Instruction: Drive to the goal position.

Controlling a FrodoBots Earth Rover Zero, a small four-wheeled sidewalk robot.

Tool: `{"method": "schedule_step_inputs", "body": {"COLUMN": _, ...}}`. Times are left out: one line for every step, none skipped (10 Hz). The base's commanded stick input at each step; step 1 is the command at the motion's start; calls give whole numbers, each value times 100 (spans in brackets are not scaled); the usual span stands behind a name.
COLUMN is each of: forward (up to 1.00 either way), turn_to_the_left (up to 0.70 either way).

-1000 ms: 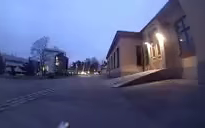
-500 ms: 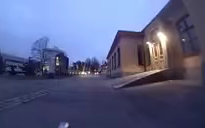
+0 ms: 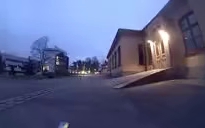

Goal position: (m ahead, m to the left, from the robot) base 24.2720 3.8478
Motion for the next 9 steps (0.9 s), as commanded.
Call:
{"method": "schedule_step_inputs", "body": {"forward": 50, "turn_to_the_left": 0}}
{"method": "schedule_step_inputs", "body": {"forward": 50, "turn_to_the_left": 0}}
{"method": "schedule_step_inputs", "body": {"forward": 50, "turn_to_the_left": 0}}
{"method": "schedule_step_inputs", "body": {"forward": 50, "turn_to_the_left": 0}}
{"method": "schedule_step_inputs", "body": {"forward": 50, "turn_to_the_left": -16}}
{"method": "schedule_step_inputs", "body": {"forward": 50, "turn_to_the_left": -43}}
{"method": "schedule_step_inputs", "body": {"forward": 50, "turn_to_the_left": -1}}
{"method": "schedule_step_inputs", "body": {"forward": 50, "turn_to_the_left": 0}}
{"method": "schedule_step_inputs", "body": {"forward": 50, "turn_to_the_left": 0}}
